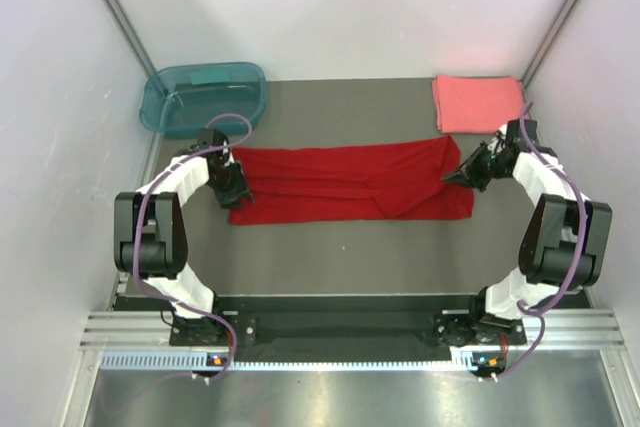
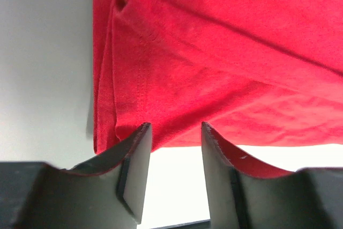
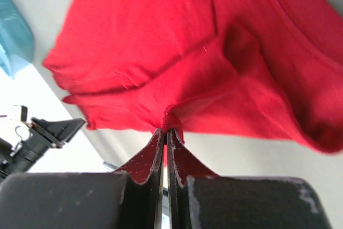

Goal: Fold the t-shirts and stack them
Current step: Fold the tshirt

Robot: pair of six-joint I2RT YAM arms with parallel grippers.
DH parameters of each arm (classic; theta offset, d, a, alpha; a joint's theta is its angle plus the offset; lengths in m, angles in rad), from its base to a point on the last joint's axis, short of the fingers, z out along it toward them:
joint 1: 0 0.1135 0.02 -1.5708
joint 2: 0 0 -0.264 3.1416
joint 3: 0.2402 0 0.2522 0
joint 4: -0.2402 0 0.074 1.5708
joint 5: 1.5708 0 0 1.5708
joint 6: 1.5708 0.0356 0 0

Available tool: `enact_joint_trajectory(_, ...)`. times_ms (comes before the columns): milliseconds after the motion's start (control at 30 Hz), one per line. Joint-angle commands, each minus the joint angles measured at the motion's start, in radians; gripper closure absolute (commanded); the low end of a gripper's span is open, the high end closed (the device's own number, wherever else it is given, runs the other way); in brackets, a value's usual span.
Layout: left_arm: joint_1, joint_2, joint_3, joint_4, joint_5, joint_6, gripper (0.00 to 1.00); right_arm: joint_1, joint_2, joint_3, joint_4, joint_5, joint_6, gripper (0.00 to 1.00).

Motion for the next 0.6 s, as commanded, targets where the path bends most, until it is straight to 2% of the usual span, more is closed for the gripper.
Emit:
enact_joint_trajectory(0,0.000,-0.061,0.063,-0.032,0.012,0.031,0.52,-0.018,0.059,0.108,0.061,-0.047,0.052,1.00)
enact_joint_trajectory(133,-0.013,-0.078,0.097,-0.045,0.015,0.031,0.49,-0.018,0.167,0.195,0.107,-0.062,0.079,1.00)
enact_joint_trajectory(567,-0.016,-0.087,0.124,-0.069,0.006,0.015,0.49,0.025,0.432,0.424,0.215,-0.113,0.171,1.00)
